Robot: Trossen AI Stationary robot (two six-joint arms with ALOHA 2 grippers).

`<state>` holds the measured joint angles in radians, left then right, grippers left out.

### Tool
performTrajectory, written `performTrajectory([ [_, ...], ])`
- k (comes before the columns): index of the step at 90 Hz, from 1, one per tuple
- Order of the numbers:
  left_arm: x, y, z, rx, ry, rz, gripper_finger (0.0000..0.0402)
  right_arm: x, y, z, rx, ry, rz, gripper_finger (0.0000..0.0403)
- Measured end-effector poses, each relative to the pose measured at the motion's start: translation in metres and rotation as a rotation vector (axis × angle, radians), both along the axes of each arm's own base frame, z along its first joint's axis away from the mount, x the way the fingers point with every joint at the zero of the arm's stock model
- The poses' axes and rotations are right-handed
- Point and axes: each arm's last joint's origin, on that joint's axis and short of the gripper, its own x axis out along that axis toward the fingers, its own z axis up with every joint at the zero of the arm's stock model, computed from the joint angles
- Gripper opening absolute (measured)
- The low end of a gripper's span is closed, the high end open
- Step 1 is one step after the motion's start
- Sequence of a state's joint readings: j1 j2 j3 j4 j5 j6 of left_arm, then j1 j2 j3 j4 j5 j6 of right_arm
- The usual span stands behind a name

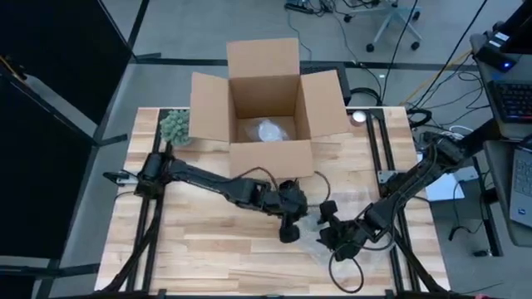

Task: Wrap mug
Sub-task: Wrap the orange mug in the bubble wrap

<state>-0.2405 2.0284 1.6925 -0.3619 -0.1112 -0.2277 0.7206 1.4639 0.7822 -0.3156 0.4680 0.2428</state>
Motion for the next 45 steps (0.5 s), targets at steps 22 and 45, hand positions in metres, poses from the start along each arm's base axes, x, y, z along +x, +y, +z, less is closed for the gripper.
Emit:
performTrajectory([
  [22, 0.015, -0.008, -0.047, 0.002, 0.016, -0.008, 0.0, 0.003, 0.002, 0.007, -0.004, 0.01, 0.0, 0.0235],
  [45, 0.024, -0.001, -0.059, -0.04, 0.005, 0.042, 0.0, 0.005, 0.008, 0.062, -0.063, 0.134, -0.017, 0.0235],
])
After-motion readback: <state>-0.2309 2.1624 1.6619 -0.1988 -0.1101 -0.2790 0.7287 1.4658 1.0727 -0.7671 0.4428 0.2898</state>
